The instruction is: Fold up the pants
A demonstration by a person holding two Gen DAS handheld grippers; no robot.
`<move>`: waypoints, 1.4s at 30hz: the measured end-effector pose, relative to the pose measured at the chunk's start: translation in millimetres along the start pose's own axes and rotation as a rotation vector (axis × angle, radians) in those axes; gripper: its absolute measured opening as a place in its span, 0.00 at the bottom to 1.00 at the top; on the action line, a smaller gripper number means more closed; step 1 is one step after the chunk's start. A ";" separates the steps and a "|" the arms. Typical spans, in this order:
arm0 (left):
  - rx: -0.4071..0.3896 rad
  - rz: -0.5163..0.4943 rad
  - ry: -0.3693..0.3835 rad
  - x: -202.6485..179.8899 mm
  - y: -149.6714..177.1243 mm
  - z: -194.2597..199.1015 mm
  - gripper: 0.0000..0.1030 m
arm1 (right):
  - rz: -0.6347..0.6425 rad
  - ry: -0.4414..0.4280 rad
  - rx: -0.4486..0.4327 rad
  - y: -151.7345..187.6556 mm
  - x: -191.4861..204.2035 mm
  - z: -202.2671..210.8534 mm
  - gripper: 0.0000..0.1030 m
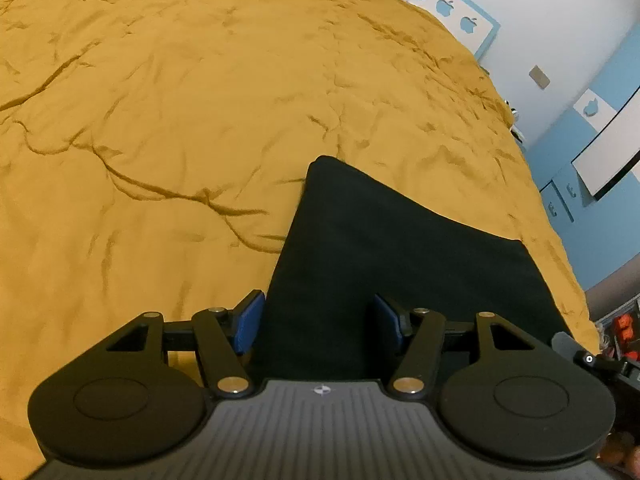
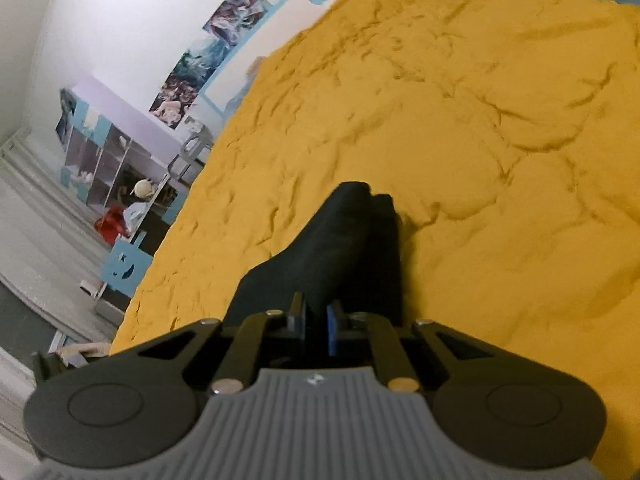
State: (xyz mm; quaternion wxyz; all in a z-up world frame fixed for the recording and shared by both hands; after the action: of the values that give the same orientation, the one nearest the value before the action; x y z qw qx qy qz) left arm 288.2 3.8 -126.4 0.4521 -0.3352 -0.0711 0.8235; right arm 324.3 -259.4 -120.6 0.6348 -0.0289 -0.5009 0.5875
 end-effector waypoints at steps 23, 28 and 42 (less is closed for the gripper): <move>0.066 -0.140 -0.012 5.8 28.3 2.1 0.76 | 0.440 0.263 0.240 28.3 21.5 -36.5 0.52; 0.075 -0.205 -0.012 3.6 25.2 14.2 0.76 | 0.394 0.223 0.234 18.4 17.1 -25.2 0.53; 0.021 -0.257 -0.007 8.4 -13.7 29.6 0.72 | 0.268 0.149 0.047 -29.9 15.7 -30.1 0.53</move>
State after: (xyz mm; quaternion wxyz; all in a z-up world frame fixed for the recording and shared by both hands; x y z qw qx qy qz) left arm 276.4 24.0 -102.1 0.5574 -0.3155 -0.1065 0.7606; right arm 362.9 -239.8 -107.4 0.5868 -0.1240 -0.4303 0.6747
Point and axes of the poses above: each gripper's, at about its wrist camera, not at the fingertips, and z roughly against the way its jaws point, x to its left, y to its underside, the point moved 6 cm from there along -z, roughly the way its jaws point, and after that the axes turned 12 degrees about z, right-handed, at the moved point
